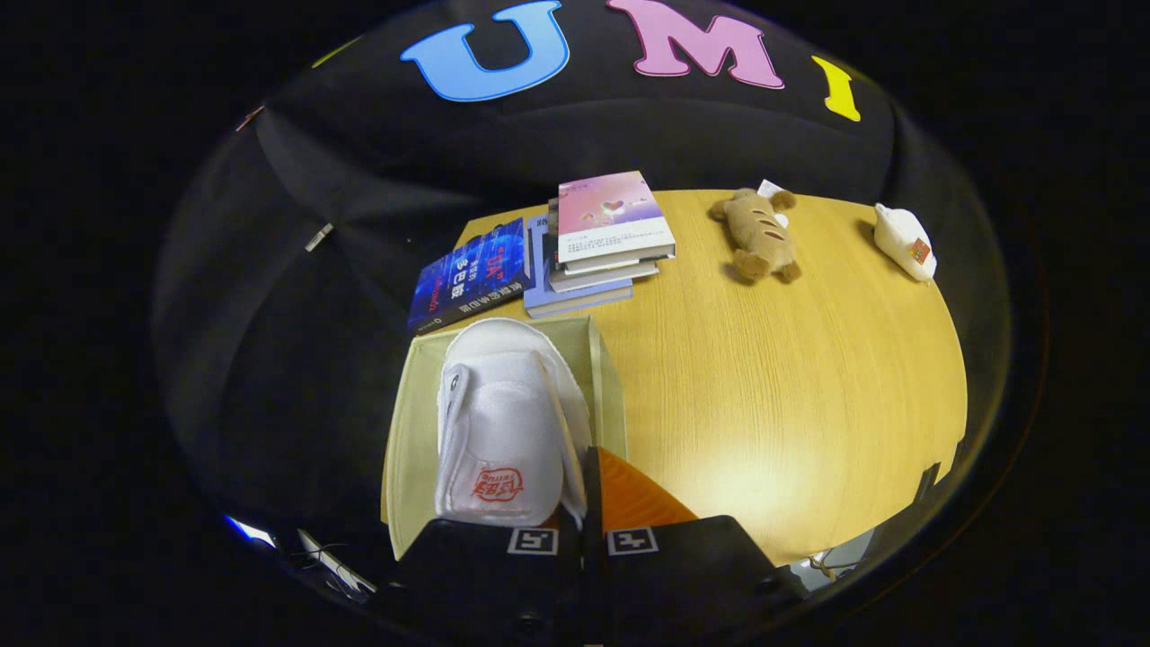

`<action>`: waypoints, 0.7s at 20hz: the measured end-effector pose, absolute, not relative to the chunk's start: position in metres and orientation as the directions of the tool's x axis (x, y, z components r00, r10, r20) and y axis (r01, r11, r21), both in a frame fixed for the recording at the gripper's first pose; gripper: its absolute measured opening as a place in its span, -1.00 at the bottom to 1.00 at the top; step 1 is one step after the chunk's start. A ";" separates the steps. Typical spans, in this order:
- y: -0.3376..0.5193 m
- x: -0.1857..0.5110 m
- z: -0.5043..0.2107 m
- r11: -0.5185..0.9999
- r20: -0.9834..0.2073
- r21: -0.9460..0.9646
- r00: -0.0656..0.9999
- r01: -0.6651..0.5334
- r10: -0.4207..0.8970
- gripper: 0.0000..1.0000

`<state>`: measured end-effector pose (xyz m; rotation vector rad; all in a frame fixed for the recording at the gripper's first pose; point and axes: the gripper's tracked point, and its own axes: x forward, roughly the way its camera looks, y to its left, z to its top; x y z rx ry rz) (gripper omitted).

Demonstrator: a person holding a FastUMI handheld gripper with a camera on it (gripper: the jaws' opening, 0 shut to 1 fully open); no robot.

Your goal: Open the storage box then place both shoes into the box .Put the left shoe in first, then the right shoe, with the right side of both shoes facing outward in a uniform manner.

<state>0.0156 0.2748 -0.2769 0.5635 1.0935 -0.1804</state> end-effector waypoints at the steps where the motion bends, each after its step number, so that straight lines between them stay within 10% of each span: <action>1: 0.276 0.016 -0.283 0.850 -0.885 0.323 0.451 0.417 0.115 -0.89; 5: 0.294 0.029 -0.281 0.857 -0.870 0.332 0.478 0.394 0.118 -0.75; 10: 0.296 0.031 -0.272 0.887 -0.855 0.314 0.508 0.338 0.110 1.00; 14: 0.292 0.027 -0.268 0.890 -0.841 0.327 0.528 0.318 0.120 0.99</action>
